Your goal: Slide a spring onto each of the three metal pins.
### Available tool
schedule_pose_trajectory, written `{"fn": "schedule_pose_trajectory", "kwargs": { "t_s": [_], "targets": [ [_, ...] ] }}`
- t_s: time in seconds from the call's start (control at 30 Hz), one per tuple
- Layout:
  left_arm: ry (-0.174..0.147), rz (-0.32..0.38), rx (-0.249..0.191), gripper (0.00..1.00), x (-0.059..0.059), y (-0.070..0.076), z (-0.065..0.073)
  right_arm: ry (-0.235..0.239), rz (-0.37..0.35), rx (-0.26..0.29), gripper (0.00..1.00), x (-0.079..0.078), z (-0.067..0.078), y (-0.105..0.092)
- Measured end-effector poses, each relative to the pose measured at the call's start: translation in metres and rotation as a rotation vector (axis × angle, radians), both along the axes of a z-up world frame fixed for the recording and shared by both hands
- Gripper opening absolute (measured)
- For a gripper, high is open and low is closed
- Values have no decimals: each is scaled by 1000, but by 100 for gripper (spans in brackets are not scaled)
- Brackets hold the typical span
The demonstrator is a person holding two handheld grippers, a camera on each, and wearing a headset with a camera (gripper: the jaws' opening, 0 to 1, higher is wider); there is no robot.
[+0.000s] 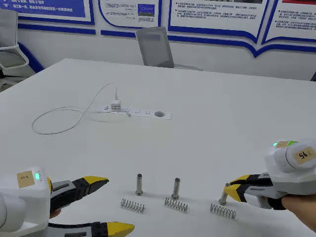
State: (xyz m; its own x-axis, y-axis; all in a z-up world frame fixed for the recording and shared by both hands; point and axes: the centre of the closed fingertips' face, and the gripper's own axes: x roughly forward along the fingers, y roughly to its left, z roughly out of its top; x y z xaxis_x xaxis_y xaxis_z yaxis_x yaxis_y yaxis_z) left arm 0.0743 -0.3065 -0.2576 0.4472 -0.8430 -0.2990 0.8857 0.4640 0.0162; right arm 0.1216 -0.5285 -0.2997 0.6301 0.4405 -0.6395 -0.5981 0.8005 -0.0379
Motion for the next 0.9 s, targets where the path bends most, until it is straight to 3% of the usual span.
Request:
{"fn": "schedule_pose_trajectory", "kwargs": {
  "t_s": [0.4,0.9],
  "targets": [
    [1,-9,1,66,-1,-3,0,5,12,-2,15,-14,-5,-7],
    [4,-11,4,65,-2,-4,-1,66,138,-7,17,-35,-28,-3]
  ]
}}
